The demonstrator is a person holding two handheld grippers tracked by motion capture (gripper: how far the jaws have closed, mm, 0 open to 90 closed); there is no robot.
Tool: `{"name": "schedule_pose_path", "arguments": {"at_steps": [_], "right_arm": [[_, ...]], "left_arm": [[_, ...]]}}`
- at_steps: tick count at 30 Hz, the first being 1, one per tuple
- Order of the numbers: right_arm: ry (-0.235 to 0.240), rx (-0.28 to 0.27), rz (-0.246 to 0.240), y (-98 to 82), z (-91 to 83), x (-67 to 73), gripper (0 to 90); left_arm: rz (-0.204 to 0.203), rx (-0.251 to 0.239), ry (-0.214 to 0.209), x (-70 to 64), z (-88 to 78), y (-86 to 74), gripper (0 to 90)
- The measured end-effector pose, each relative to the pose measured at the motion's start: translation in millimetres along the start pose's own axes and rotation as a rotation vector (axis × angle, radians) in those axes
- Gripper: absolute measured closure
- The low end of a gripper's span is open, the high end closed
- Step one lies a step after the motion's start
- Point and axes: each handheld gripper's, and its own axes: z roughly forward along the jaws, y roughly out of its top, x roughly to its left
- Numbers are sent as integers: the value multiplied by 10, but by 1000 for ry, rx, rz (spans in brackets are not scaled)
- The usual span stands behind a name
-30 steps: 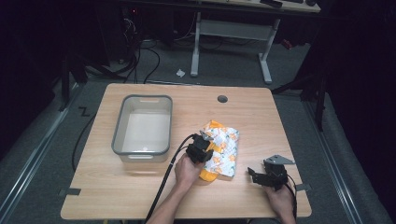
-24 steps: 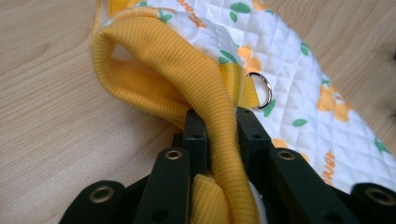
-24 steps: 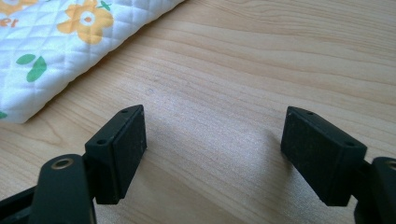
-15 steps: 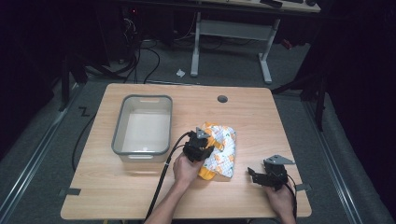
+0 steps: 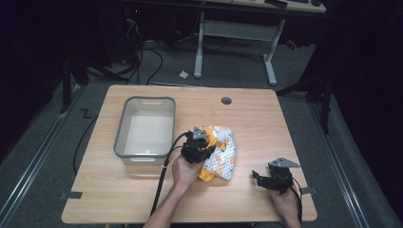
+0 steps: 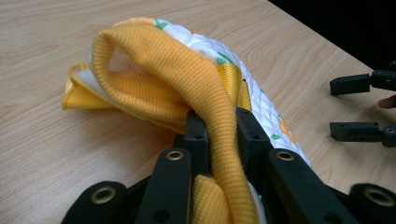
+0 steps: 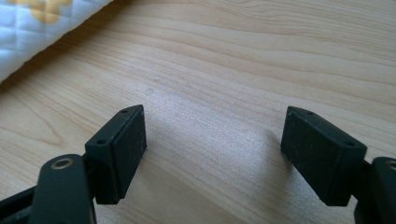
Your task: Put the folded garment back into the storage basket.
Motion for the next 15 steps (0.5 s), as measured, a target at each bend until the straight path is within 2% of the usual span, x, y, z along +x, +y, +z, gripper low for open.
{"name": "schedule_pose_path", "arguments": {"at_steps": [9, 15], "right_arm": [[0, -1, -2, 0, 0, -1, 227], [0, -1, -2, -1, 0, -1, 227]], "left_arm": [[-25, -35, -30, 41, -111, 23, 775], [-5, -47, -29, 55, -209, 69, 776]]}}
